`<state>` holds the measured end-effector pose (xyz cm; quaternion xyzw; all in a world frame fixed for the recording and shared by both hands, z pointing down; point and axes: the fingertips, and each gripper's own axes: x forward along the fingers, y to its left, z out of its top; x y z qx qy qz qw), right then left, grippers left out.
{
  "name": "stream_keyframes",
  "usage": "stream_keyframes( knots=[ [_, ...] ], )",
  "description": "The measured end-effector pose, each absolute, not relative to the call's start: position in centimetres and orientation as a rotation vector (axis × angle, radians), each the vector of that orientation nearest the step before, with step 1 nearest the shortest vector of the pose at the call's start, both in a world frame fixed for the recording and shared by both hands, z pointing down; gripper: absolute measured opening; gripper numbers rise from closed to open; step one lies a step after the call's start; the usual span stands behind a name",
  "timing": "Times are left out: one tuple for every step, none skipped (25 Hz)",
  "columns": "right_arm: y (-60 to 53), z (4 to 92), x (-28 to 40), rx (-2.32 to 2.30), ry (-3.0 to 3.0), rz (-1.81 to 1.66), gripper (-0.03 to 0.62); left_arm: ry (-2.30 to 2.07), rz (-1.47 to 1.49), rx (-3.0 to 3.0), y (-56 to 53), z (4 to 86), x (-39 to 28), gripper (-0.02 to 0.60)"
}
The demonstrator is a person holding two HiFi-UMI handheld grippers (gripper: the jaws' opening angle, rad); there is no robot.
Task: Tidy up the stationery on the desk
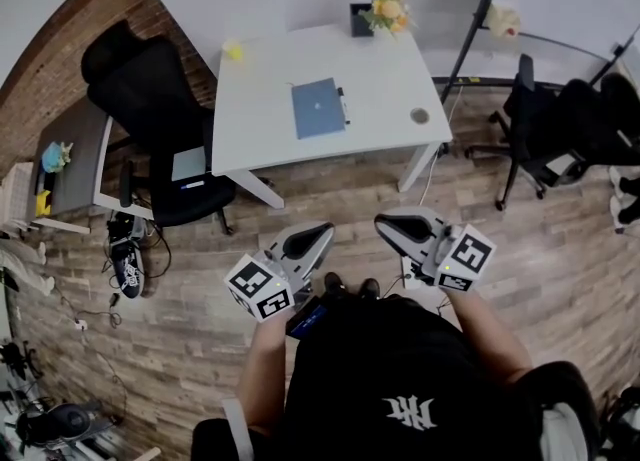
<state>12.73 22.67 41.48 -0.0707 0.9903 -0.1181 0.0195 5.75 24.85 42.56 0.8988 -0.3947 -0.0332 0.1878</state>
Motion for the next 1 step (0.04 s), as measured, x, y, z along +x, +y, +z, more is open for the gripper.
stream_keyframes(
  knots=[
    [22.75,41.41,12.82,-0.214,3.073,-0.367,0.041,-1.110,-0.089,2.526,24.99,42.64,5.93,0.003]
  ],
)
